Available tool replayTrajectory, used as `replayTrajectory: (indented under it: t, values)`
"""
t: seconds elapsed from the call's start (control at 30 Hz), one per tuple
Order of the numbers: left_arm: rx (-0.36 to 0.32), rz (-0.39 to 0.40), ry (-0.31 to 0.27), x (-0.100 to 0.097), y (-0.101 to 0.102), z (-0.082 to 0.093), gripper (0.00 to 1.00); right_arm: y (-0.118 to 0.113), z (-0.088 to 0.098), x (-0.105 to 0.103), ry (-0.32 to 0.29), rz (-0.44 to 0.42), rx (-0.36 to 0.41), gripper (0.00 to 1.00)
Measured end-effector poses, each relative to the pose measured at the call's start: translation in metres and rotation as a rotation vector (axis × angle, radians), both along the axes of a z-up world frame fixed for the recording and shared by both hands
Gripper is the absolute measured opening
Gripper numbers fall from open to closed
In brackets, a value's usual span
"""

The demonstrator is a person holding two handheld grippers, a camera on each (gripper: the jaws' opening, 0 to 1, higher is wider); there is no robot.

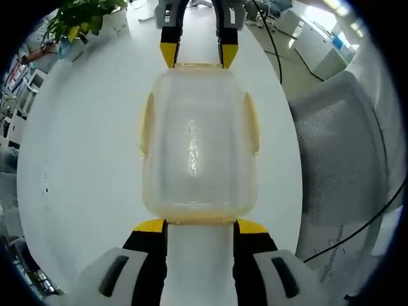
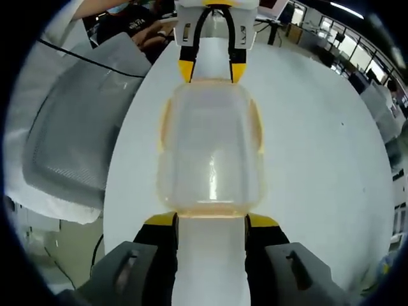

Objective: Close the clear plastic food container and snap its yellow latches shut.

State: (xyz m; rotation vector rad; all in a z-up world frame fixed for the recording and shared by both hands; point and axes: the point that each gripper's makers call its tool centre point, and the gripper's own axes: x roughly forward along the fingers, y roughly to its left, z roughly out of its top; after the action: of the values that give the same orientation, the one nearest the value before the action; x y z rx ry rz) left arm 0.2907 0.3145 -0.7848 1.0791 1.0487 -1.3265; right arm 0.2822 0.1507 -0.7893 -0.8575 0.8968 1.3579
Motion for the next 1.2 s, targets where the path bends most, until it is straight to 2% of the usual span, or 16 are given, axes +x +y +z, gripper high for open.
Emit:
replayTrajectory:
  t: [0.07, 0.13, 0.23, 0.37, 0.47, 0.57, 0.6, 0.67, 0.77, 0.83, 0.9, 0.97, 1.03, 1.1, 1.17, 1.2]
  values:
    - [0.017, -0.014, -0.019, 0.003, 0.005, 0.0, 0.35, -0.005, -0.004, 0.0, 0.009, -0.011, -0.021, 0.38]
    - [0.066, -0.011, -0.05, 0.008, 0.016, -0.002, 0.35, -0.009, -0.008, 0.0, -0.002, -0.009, -0.041, 0.42]
    - [0.094, 0.069, -0.033, 0.008, 0.028, -0.002, 0.39, -0.014, -0.009, 0.0, 0.002, -0.019, -0.052, 0.46]
    - [0.053, 0.131, -0.011, 0.007, 0.029, 0.003, 0.42, -0.019, -0.008, 0.002, 0.005, -0.051, -0.059, 0.44]
    - [0.002, 0.229, 0.006, 0.009, 0.026, 0.009, 0.43, -0.024, -0.006, 0.004, 0.013, -0.082, -0.073, 0.44]
    - [-0.053, 0.317, -0.067, 0.026, 0.022, 0.016, 0.42, -0.03, -0.006, 0.005, 0.025, -0.121, -0.094, 0.43]
    - [-0.07, 0.337, -0.066, 0.027, 0.02, 0.017, 0.42, -0.031, -0.006, 0.006, 0.024, -0.139, -0.102, 0.43]
    - [-0.068, 0.39, -0.034, 0.023, 0.021, 0.018, 0.42, -0.037, -0.005, 0.01, 0.015, -0.17, -0.123, 0.41]
    - [-0.006, 0.462, 0.006, 0.014, 0.034, 0.013, 0.41, -0.041, -0.002, 0.011, 0.035, -0.23, -0.128, 0.36]
    - [0.034, 0.518, -0.007, 0.014, 0.041, 0.012, 0.4, -0.042, -0.001, 0.01, 0.059, -0.278, -0.121, 0.38]
    - [0.002, 0.61, -0.029, 0.019, 0.037, 0.013, 0.37, -0.042, 0.0, 0.011, 0.065, -0.297, -0.118, 0.41]
    - [-0.025, 0.702, 0.009, 0.015, 0.032, 0.015, 0.34, -0.044, 0.0, 0.012, 0.075, -0.362, -0.127, 0.41]
    - [-0.099, 0.83, 0.106, 0.009, 0.02, 0.017, 0.36, -0.042, 0.002, 0.012, 0.111, -0.429, -0.107, 0.38]
    - [-0.157, 0.962, 0.234, 0.001, 0.009, 0.02, 0.41, -0.039, 0.005, 0.01, 0.184, -0.524, -0.078, 0.35]
    - [-0.224, 1.094, 0.332, 0.001, 0.0, 0.024, 0.51, -0.036, 0.008, 0.01, 0.235, -0.592, -0.043, 0.34]
    - [-0.238, 1.149, 0.356, 0.002, -0.001, 0.025, 0.54, -0.038, 0.009, 0.013, 0.236, -0.622, -0.04, 0.32]
